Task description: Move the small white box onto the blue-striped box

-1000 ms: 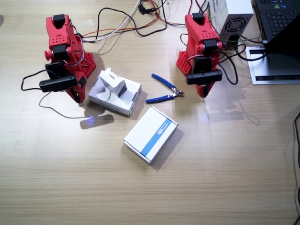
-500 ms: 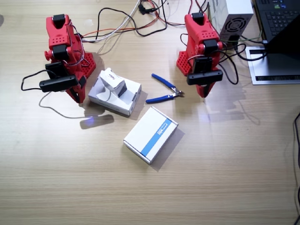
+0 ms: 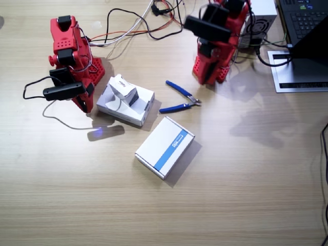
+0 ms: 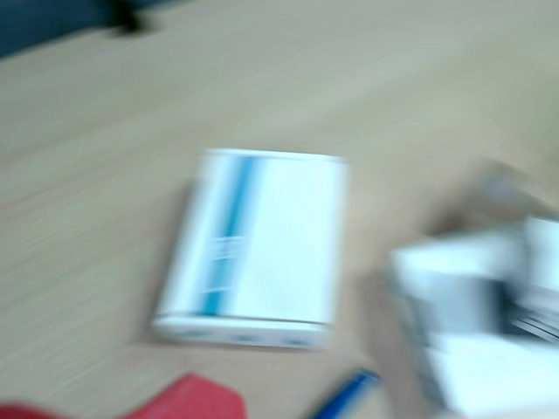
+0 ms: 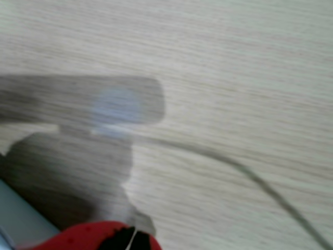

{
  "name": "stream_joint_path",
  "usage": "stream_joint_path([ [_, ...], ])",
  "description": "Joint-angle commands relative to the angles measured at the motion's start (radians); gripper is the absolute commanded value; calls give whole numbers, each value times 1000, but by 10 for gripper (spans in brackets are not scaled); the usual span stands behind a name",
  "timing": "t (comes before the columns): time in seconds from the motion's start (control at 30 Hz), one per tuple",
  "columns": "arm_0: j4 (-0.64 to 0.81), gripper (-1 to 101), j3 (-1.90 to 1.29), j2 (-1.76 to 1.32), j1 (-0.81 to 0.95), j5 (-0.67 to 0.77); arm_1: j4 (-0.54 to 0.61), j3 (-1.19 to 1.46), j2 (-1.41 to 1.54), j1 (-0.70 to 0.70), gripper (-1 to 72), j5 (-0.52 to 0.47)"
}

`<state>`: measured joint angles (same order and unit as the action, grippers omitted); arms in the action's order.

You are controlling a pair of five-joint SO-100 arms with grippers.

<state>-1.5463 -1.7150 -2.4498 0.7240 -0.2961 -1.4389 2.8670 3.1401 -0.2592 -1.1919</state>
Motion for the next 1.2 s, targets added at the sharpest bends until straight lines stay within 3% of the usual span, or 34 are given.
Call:
stream_joint_path([
  [0.0,-127,164,259,193,193,152,-17,-14,28,-31,5,8],
  [0.07,-126,309,296,242,265,232,-17,-14,28,-31,5,8],
  [0.2,-121,439,376,391,391,393,-17,-14,28,-31,5,8],
  [0.4,-103,399,448,727,460,439,-17,-14,28,-31,5,6],
  [0.63,9,395,394,749,502,425,-17,-14,28,57,5,0],
  [1.17,-124,431,865,1218,581,500,-17,-14,28,137,5,-2],
])
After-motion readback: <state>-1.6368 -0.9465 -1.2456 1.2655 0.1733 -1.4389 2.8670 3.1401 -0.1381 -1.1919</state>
